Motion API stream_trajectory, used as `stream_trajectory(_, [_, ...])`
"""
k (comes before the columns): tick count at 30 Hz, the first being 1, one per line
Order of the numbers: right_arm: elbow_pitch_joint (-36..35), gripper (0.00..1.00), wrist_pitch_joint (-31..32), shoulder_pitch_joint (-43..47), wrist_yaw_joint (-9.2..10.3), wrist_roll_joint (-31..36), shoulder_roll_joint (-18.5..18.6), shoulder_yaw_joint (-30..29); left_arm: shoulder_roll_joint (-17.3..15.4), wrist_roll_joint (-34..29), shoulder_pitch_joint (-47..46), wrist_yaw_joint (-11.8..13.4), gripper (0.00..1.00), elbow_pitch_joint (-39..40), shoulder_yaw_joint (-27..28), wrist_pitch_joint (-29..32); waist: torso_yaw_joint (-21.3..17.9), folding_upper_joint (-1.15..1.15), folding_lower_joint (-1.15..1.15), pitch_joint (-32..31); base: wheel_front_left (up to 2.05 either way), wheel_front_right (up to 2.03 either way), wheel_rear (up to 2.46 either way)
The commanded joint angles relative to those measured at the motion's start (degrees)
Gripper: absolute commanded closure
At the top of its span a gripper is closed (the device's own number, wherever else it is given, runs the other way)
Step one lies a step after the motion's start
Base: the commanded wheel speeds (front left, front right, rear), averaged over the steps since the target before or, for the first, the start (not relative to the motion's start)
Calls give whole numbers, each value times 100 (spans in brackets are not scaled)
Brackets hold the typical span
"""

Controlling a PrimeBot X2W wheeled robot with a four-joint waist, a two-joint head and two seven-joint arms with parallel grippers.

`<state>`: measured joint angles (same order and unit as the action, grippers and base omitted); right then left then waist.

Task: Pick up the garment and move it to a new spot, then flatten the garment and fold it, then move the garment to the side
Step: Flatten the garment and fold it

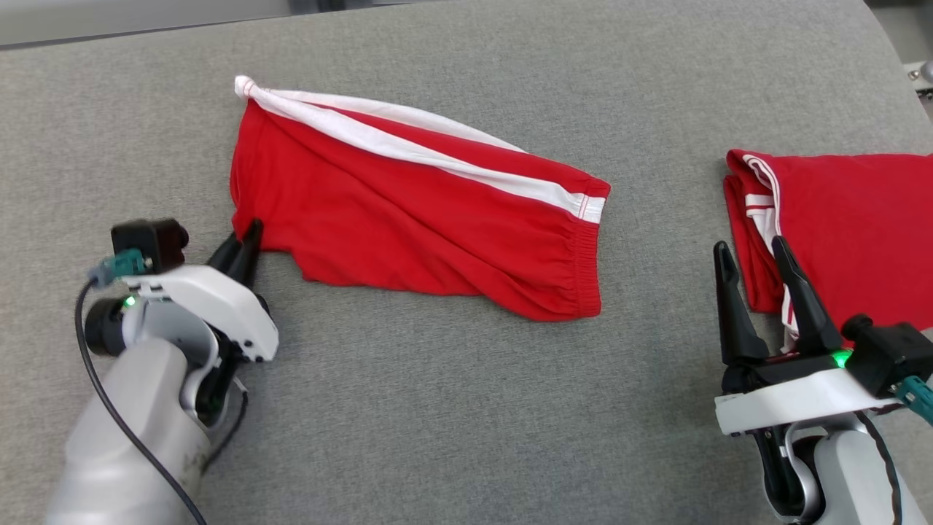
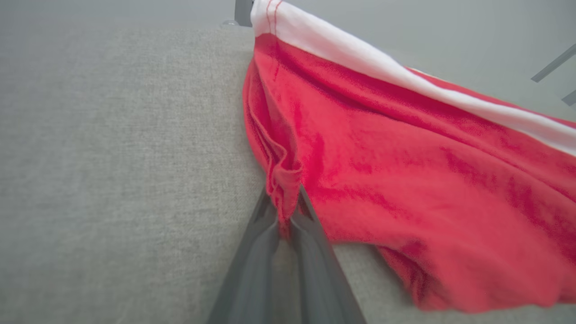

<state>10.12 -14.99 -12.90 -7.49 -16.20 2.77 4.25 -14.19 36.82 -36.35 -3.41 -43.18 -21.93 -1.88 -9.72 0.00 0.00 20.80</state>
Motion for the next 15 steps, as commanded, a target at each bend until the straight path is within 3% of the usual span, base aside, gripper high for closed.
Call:
stream_trajectory(1, [-8, 0, -34, 64, -1, -16, 28, -60, 16, 54, 335, 92, 100, 147, 27, -133, 78, 0, 0, -55, 0, 0, 0])
stream_trajectory(8, [1, 0, -34, 223, -1, 77, 30, -214, 136, 109, 1167, 396, 100, 1062, 42, -370, 404, 0, 0, -212, 0, 0, 0])
stream_trajectory(15, [-55, 0, 124, 348, -1, 187, 32, -302, 111, 202, 2096, 896, 100, 2294, 88, -270, 664, 0, 0, -368, 0, 0, 0])
